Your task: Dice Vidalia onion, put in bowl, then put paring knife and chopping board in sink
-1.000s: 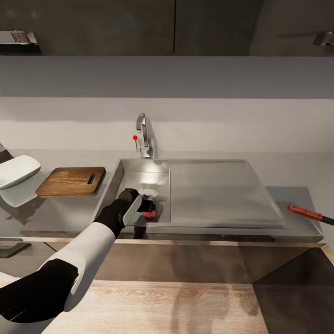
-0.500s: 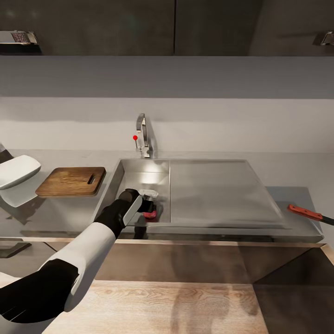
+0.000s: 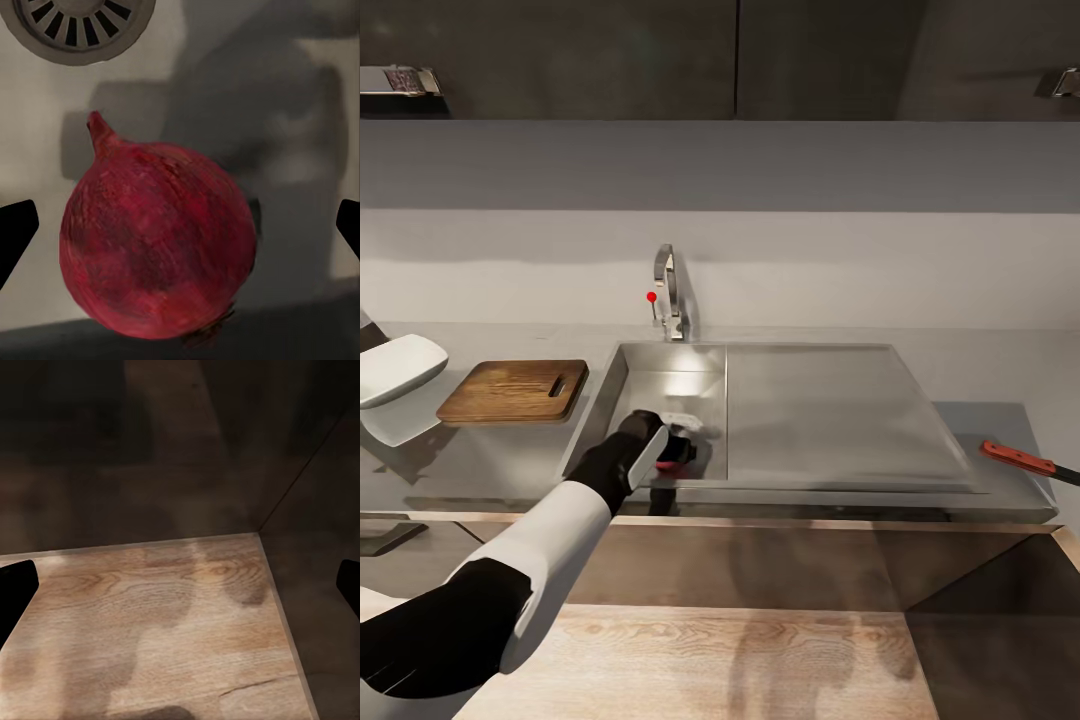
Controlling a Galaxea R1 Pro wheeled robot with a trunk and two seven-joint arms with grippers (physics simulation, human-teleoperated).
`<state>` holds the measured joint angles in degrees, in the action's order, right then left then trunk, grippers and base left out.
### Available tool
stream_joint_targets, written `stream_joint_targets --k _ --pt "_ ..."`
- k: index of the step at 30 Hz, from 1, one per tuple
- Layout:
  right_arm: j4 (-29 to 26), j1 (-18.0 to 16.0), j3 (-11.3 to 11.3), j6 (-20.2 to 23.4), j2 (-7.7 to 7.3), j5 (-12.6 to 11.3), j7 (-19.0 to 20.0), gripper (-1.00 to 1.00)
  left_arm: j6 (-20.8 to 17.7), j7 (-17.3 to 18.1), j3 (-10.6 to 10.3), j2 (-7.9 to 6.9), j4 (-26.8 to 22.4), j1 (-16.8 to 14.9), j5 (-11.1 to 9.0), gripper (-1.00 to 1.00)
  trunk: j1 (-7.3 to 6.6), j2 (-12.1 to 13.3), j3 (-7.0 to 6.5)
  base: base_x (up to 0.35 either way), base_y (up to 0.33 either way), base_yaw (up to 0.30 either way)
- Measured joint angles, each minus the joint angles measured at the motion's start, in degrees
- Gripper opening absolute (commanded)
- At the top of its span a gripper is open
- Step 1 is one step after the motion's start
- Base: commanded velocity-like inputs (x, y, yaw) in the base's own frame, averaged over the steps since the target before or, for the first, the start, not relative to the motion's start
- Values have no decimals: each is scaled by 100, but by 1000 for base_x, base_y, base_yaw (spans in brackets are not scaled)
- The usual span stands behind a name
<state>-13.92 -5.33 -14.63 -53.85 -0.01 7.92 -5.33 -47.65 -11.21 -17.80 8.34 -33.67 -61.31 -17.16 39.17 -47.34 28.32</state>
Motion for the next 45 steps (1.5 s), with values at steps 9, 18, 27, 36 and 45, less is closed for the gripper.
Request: stream_joint_targets --k 9,18,27,36,45 --pt "0 0 0 0 0 0 0 100 0 11 -133 2 22 1 1 100 0 0 0 0 0 0" --pt "0 0 0 0 0 0 0 100 7 7 -145 -7 63 1 1 100 0 0 0 0 0 0" --pt "0 0 0 0 0 0 0 100 9 2 -137 -22 27 1 0 100 -1 0 0 19 0 0" --pt "0 0 0 -8 -1 0 0 100 9 3 -137 -22 16 1 1 100 -2 0 0 135 0 0" --pt "0 0 0 -9 0 0 0 100 9 -3 -136 -26 34 1 1 100 0 0 0 57 0 0"
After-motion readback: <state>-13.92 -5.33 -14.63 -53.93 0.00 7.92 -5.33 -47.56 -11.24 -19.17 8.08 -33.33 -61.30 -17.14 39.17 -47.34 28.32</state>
